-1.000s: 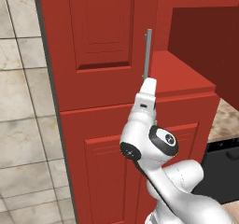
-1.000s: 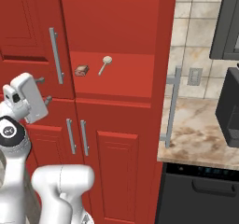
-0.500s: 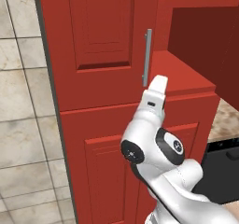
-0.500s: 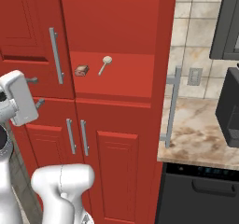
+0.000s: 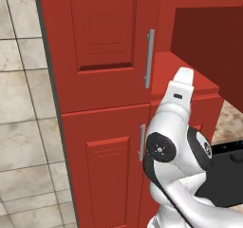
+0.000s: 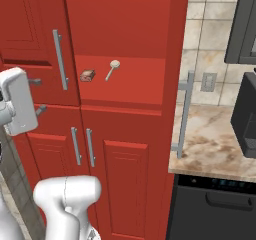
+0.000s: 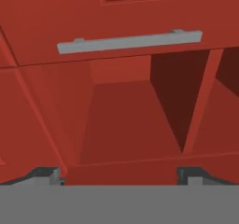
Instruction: Pick up the bar soap and dish brush from the sink, and place them back in the cabinet, and close the cabinet doors.
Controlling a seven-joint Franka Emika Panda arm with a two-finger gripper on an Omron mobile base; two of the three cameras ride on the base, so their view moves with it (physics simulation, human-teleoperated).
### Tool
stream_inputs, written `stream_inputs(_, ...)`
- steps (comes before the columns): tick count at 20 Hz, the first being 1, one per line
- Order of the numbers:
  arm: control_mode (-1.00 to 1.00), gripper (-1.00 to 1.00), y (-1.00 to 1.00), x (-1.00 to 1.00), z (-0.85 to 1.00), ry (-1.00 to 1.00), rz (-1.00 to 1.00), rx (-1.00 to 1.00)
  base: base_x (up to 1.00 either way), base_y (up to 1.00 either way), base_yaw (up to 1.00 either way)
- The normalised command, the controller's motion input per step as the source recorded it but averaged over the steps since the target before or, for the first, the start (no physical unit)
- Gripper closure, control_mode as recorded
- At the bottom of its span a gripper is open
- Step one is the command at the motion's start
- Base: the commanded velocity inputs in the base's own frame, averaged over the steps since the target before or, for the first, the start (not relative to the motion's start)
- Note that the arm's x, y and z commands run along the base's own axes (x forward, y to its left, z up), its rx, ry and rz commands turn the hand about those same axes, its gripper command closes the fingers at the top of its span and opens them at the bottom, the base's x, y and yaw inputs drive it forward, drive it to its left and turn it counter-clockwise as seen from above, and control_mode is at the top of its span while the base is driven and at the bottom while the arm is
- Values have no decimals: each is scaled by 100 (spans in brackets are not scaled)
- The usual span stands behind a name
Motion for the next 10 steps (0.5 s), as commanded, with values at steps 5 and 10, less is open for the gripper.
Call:
stream_inputs(5, -100, -100, -44, -31, 7, 0, 9, 0, 0, 0, 0)
stream_inputs(10, -100, -100, -44, -33, 3, 0, 9, 0, 0, 0, 0)
